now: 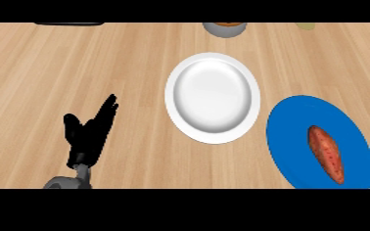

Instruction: Pick the sweet potato from the plate and place it in the plate

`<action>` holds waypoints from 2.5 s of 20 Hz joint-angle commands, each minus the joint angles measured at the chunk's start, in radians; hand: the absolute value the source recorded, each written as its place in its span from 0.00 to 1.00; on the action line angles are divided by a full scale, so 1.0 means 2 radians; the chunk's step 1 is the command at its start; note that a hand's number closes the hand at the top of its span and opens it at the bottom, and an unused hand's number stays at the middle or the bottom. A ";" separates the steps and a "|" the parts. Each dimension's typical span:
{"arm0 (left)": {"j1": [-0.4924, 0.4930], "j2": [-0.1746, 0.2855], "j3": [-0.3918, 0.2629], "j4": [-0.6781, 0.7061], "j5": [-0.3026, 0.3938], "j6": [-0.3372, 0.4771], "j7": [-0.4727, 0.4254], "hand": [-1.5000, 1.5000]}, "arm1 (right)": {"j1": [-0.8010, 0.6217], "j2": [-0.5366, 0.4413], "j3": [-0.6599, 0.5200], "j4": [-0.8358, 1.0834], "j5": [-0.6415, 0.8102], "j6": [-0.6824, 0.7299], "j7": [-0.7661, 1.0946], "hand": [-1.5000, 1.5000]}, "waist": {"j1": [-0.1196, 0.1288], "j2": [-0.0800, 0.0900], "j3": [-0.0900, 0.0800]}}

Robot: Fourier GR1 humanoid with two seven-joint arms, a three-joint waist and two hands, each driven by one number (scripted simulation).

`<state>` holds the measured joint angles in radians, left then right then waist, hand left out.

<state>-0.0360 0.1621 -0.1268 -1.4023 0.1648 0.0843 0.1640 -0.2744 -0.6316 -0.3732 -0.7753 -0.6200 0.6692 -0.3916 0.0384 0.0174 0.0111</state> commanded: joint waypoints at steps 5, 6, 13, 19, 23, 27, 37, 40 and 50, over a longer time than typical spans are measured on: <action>0.013 0.001 -0.007 -0.006 0.002 -0.007 0.021 0.50 | 0.006 -0.107 0.056 0.009 0.117 0.127 -0.058 0.00 | 0.003 -0.002 -0.002; 0.006 -0.007 -0.009 -0.009 0.001 0.000 0.021 0.50 | 0.011 -0.106 0.072 -0.006 0.142 0.127 -0.074 0.00 | 0.002 -0.002 -0.001; 0.012 -0.015 -0.008 0.006 0.001 -0.002 0.012 0.50 | 0.008 -0.125 0.130 -0.027 0.244 0.103 -0.144 0.00 | -0.003 -0.003 -0.003; 0.003 -0.010 0.008 0.011 0.006 -0.002 0.018 0.50 | -0.005 -0.112 0.181 -0.034 0.294 0.060 -0.174 0.00 | -0.011 -0.006 -0.004; 0.001 -0.004 0.005 -0.004 -0.002 -0.001 0.042 0.50 | 0.010 -0.104 0.200 -0.053 0.314 0.024 -0.177 0.00 | -0.018 -0.008 -0.005; 0.022 -0.009 0.002 -0.004 -0.007 -0.003 0.021 0.50 | -0.015 -0.087 0.229 -0.017 0.339 0.015 -0.186 0.00 | -0.013 -0.007 -0.005; 0.015 -0.007 0.017 -0.004 -0.006 -0.006 0.024 0.50 | 0.018 -0.084 0.252 -0.055 0.330 0.007 -0.191 0.00 | -0.019 -0.009 -0.005; 0.019 -0.023 0.002 -0.025 -0.020 0.011 0.048 0.50 | 0.024 -0.068 0.263 -0.046 0.369 -0.044 -0.206 0.00 | -0.017 -0.008 -0.005; 0.039 -0.015 0.014 -0.028 -0.014 -0.024 0.038 0.50 | 0.018 -0.042 0.266 -0.052 0.415 -0.069 -0.166 0.00 | -0.017 -0.009 -0.005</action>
<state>0.0220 0.1268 -0.0957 -1.4490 0.1276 0.0609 0.1987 -0.2448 -0.7296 0.1518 -0.8968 0.1694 0.4832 -0.6520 0.0035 -0.0026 0.0027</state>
